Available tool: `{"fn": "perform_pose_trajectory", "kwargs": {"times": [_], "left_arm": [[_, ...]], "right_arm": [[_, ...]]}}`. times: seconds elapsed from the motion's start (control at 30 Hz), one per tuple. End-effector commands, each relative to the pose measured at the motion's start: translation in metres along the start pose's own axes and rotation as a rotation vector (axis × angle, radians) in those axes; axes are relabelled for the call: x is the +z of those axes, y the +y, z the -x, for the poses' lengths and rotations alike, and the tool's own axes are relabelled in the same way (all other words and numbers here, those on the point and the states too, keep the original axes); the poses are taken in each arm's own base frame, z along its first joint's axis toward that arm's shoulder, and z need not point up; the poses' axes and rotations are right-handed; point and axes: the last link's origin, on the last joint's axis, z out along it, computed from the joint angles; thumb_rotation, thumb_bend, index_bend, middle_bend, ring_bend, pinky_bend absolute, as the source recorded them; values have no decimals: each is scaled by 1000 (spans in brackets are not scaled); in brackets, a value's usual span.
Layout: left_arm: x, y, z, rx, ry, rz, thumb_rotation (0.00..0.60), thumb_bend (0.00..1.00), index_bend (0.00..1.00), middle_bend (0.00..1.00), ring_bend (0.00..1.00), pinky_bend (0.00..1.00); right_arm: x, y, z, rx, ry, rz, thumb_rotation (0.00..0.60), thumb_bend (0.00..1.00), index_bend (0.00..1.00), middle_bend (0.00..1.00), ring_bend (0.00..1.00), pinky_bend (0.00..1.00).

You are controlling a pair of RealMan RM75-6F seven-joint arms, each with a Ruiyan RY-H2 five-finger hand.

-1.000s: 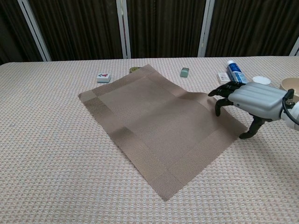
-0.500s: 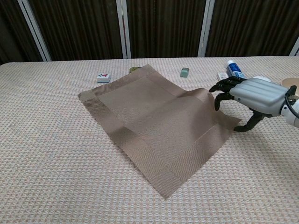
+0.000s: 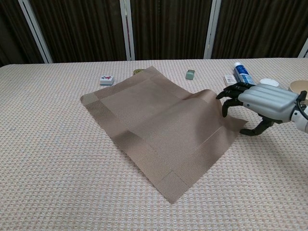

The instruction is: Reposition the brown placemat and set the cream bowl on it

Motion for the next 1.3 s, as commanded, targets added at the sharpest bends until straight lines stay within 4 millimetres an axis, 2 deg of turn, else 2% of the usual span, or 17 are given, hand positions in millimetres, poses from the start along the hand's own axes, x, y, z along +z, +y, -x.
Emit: {"fn": "perform_pose_trajectory", "kwargs": {"times": [0.03,0.3,0.53,0.77,0.87,0.9,1.0,1.03,1.3], "left_arm": [[0,0,0,0,0,1,600,0,0,0,0,0],[-1,1,1,3,-4,3,600,0,0,0,0,0],[-1,1,1,3,-5,3,600,0,0,0,0,0],[-2,3,2,3,-6,8,600,0,0,0,0,0],[-2,3,2,2,-6,8,600,0,0,0,0,0],[-2,3,2,2,-7,8,600,0,0,0,0,0],[-2,3,2,2,-9,8,600,0,0,0,0,0],[-2,3,2,2,-9,8,600,0,0,0,0,0],[-4,5,2,-5,-9,13,600,0,0,0,0,0]], "right_arm": [[0,-1,1,2,4,-2,600,342,361,99,0,0],[-1,0,3,10,-2,-8,600,358,388,108,0,0],[-2,1,3,33,7,-11,600,364,533,145,0,0],[-4,1,4,60,17,-11,600,374,630,210,0,0],[-6,1,4,70,21,-12,600,379,593,237,0,0],[-6,1,4,72,23,-13,600,382,551,245,0,0],[-8,0,3,79,32,-19,600,385,607,262,3,0],[-9,0,2,82,36,-21,600,386,658,267,7,0],[-31,-7,-10,109,107,-114,600,388,597,296,32,0]]}}
